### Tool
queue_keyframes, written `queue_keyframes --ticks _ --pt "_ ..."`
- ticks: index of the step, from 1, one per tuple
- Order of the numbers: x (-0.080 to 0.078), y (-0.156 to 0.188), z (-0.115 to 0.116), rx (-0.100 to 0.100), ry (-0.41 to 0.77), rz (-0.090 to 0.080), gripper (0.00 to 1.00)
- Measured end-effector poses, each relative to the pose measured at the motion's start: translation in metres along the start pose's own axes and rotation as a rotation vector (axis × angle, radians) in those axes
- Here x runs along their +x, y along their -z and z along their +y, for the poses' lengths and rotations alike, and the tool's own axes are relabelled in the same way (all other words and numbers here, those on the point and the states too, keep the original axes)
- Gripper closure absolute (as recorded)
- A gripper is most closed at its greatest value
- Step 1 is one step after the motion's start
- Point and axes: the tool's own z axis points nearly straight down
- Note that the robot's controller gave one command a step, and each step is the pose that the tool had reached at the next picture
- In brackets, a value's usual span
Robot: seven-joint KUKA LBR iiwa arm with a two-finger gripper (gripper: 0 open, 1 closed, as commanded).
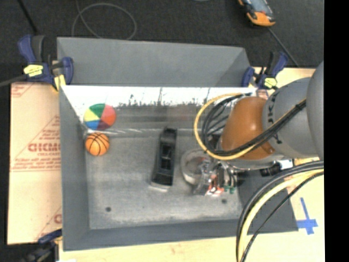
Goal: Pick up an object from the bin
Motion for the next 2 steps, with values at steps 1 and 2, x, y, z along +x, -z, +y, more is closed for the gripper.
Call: queue_keyframes --ticks 1,2 --pt "0.000 0.000 0.000 0.000 0.001 0.000 1.00" --pt "0.003 -0.003 0.011 0.005 0.001 0.006 1.00"
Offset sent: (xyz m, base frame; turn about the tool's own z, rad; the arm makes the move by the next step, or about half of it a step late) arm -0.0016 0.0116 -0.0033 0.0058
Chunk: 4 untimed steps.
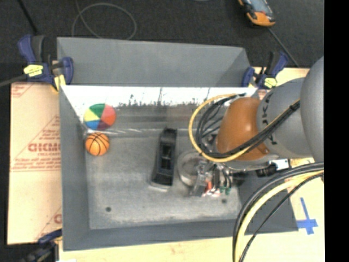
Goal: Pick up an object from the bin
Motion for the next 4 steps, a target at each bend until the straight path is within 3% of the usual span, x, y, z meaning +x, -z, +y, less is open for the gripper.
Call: queue_keyframes --ticks 1,2,3,4 --pt "0.000 0.000 0.000 0.000 0.000 0.000 1.00" --pt "-0.003 0.001 -0.007 -0.006 0.082 0.001 1.00" --pt "-0.034 0.110 -0.015 0.001 0.134 0.005 1.00" --pt "-0.034 0.110 -0.015 0.002 0.135 0.005 1.00"
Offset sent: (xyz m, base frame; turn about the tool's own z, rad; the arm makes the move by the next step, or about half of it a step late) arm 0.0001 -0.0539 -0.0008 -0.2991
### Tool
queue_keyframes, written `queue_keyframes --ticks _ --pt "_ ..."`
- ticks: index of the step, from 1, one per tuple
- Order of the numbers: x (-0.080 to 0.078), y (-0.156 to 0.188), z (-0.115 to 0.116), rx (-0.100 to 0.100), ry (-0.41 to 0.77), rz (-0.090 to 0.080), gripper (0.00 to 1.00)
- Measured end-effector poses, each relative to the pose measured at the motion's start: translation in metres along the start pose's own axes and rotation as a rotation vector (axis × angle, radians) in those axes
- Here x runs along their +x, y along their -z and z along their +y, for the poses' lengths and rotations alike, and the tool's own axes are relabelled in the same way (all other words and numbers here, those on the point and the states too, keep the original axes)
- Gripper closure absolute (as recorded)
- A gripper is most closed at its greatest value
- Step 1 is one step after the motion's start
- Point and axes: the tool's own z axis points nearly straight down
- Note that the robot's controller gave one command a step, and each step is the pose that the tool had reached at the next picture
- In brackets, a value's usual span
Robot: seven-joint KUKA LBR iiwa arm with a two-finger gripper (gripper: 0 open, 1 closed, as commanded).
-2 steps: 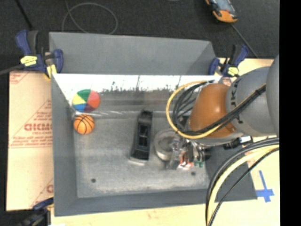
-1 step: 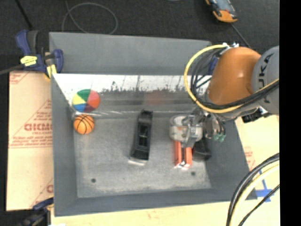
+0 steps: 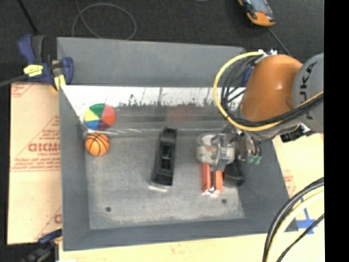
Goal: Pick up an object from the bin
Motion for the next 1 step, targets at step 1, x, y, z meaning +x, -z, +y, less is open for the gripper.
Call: queue_keyframes --ticks 1 --pt "-0.0199 0.0866 0.0099 0.000 0.003 -0.001 1.00"
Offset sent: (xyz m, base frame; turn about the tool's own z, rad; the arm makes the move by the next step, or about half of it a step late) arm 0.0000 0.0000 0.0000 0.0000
